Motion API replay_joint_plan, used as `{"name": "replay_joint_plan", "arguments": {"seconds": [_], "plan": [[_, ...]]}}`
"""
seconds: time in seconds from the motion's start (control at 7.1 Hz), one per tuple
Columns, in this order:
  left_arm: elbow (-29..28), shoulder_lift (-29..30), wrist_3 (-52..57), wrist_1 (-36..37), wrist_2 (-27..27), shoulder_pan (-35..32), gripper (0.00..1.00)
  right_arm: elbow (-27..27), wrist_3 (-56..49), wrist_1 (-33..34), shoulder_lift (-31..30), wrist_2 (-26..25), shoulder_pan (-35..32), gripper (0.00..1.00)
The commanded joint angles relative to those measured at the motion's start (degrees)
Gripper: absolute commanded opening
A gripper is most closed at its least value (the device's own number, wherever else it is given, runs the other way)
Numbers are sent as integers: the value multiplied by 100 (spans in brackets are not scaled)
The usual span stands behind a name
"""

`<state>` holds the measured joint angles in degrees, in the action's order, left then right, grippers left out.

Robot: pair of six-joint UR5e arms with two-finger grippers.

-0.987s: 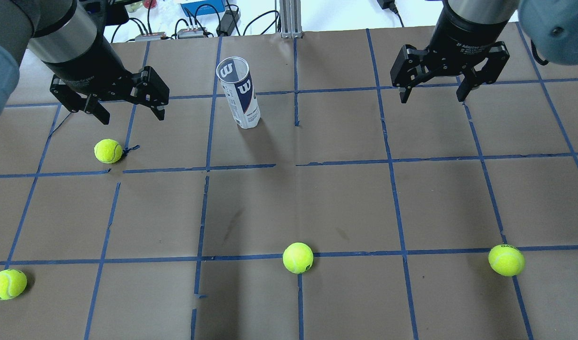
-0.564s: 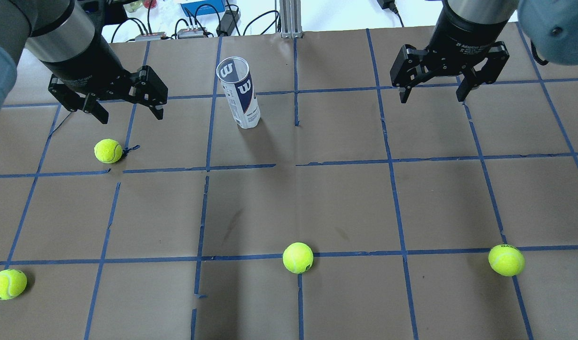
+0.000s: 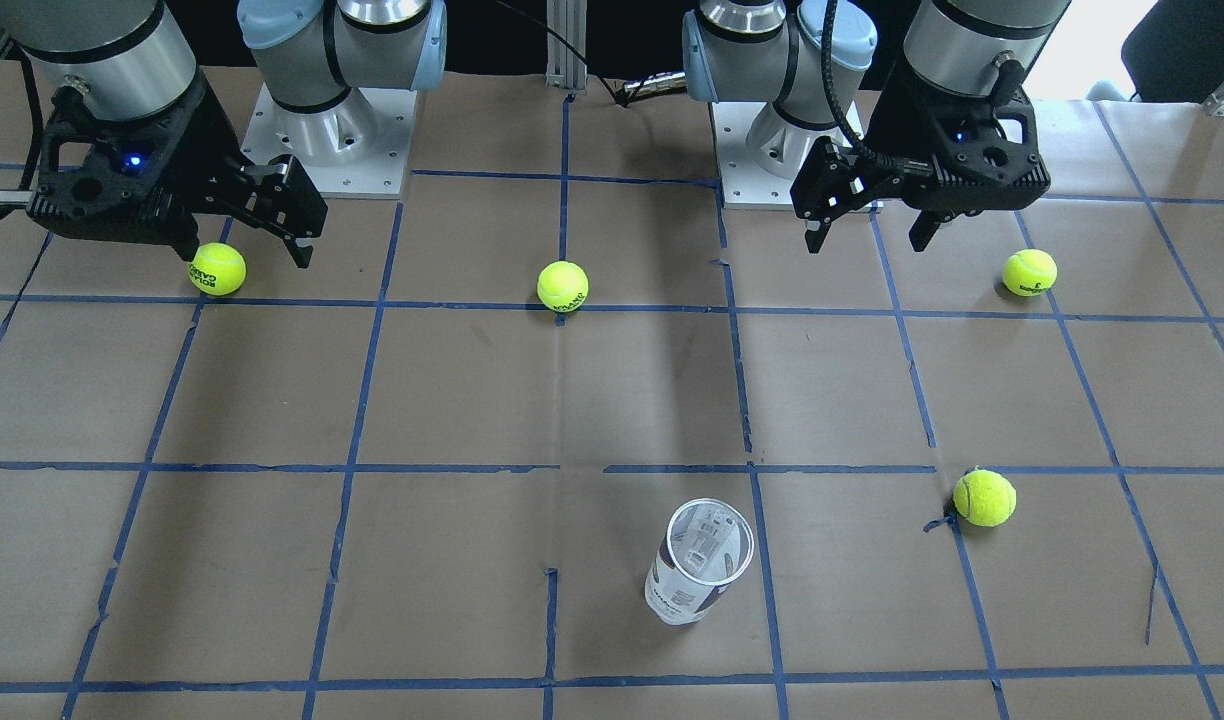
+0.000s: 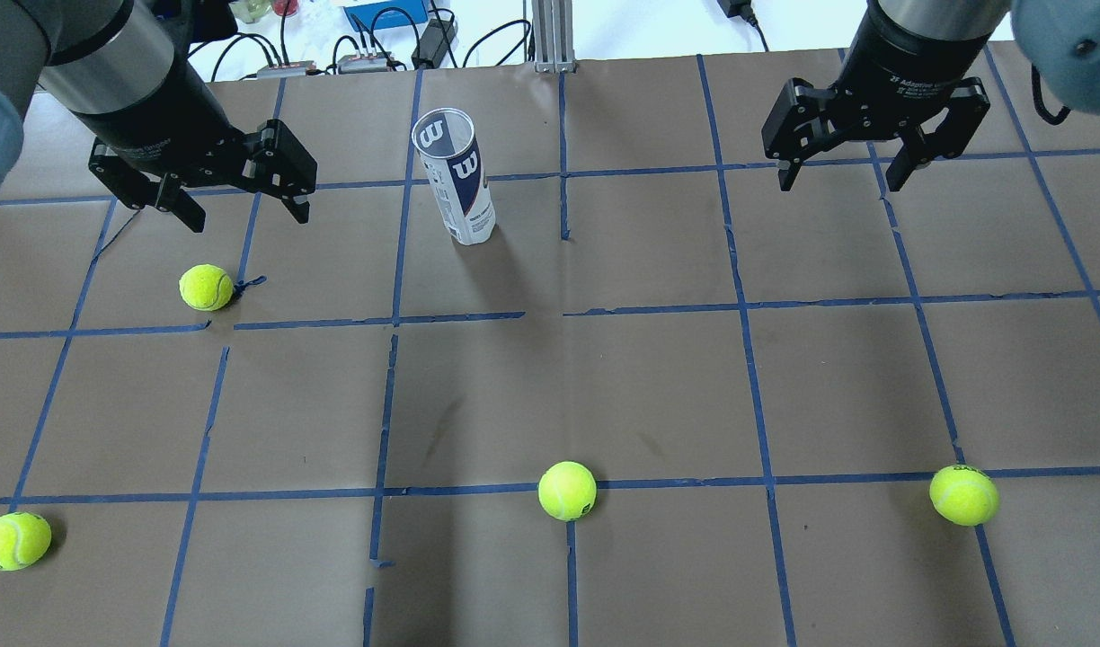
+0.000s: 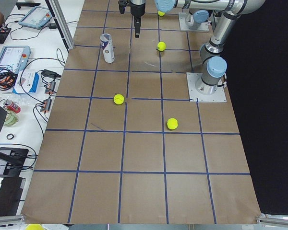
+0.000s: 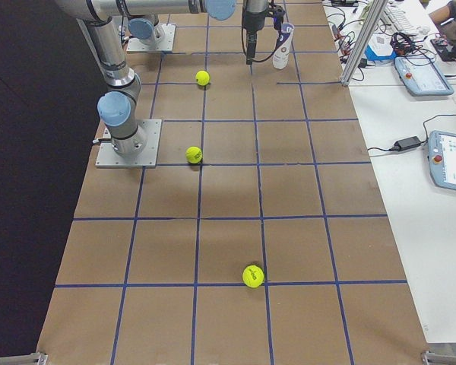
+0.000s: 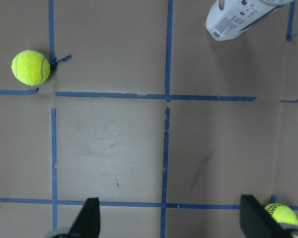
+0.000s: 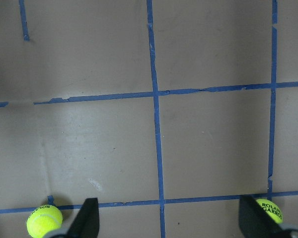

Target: Lift up tennis ball bucket

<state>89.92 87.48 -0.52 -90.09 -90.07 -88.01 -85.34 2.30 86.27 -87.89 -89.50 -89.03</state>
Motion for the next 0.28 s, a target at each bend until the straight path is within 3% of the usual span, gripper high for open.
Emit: {"name": "replay_joint_plan", "arguments": {"seconds": [0.0,0.14], "plan": [[34,-3,9,0,-2,-32,100,0,-1,-5,0,3,0,100],[26,-3,17,0,-2,-32,100,0,7,-5,0,3,-9,100]]}}
